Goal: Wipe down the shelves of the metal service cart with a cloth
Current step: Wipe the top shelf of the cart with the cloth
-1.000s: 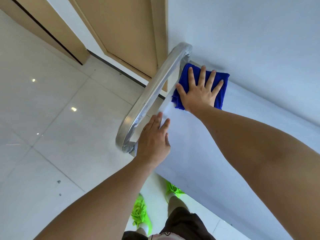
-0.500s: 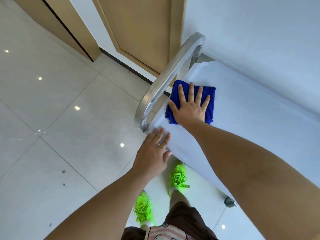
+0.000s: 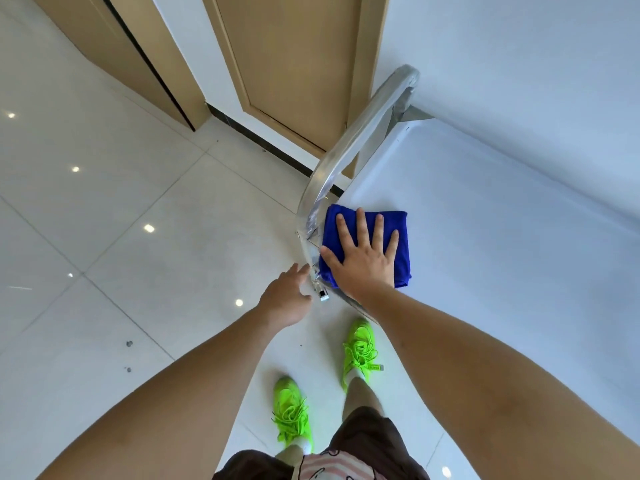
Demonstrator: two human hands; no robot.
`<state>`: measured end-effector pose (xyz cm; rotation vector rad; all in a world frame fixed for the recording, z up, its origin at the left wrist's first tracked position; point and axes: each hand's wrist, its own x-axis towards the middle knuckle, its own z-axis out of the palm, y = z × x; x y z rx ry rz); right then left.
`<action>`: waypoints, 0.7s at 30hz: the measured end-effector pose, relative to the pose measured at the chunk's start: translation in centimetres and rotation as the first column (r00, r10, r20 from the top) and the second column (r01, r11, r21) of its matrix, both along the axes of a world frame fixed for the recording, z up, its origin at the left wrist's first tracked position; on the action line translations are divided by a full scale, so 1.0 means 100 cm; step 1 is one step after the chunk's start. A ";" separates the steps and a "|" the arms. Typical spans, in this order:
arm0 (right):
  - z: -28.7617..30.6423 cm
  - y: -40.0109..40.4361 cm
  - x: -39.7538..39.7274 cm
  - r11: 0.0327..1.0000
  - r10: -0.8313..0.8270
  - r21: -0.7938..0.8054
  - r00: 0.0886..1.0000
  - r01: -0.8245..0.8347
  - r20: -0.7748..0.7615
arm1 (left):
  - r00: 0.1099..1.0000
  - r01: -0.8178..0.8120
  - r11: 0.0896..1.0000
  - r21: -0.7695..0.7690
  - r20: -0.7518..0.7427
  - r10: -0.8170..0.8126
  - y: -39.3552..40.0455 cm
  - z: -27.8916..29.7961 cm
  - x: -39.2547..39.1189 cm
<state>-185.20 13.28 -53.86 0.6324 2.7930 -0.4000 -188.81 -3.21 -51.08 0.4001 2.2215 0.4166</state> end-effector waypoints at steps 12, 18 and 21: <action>0.001 -0.034 0.050 1.000 0.007 0.030 0.986 -0.002 -0.167 | 0.999 -0.036 0.999 0.000 -0.003 0.036 -0.057 -0.013 0.026; 0.009 -0.063 0.087 0.994 -0.036 -0.107 0.957 0.005 -0.289 | 0.997 -0.076 0.997 -0.022 -0.004 0.075 -0.079 -0.019 0.036; 0.001 -0.082 0.099 0.977 -0.120 -0.207 0.944 0.056 -0.308 | 0.990 -0.138 0.990 0.003 0.012 0.138 -0.078 -0.022 0.036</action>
